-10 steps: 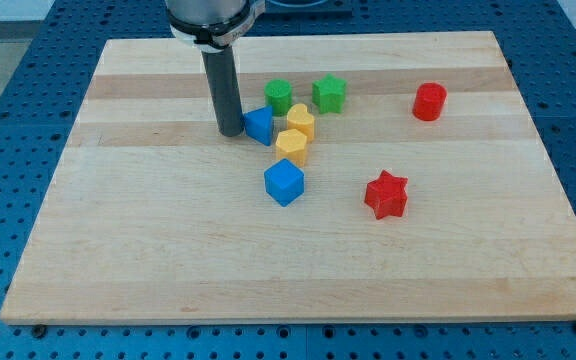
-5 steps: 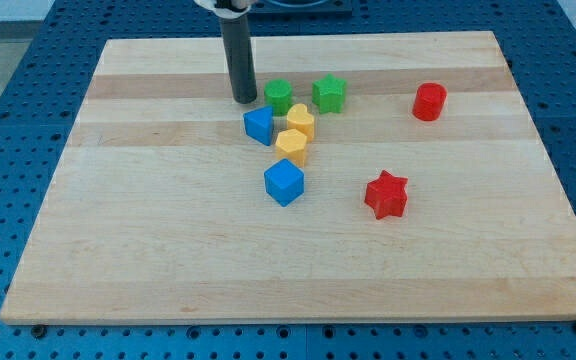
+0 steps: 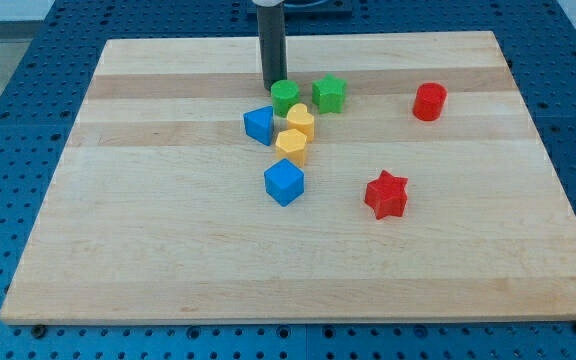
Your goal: Slide the green circle to the left side of the green star
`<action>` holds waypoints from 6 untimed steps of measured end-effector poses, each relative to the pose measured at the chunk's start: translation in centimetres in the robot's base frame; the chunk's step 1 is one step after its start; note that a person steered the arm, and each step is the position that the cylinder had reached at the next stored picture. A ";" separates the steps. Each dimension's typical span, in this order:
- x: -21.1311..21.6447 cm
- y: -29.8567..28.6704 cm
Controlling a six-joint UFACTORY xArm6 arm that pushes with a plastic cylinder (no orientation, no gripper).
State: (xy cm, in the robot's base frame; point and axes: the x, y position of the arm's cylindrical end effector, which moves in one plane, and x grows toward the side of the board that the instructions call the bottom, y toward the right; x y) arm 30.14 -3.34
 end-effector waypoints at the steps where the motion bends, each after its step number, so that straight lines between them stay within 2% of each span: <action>1: 0.1 0.1; 3: -1.5 0.3; 6: -2.2 6.4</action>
State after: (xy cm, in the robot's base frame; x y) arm 27.90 3.08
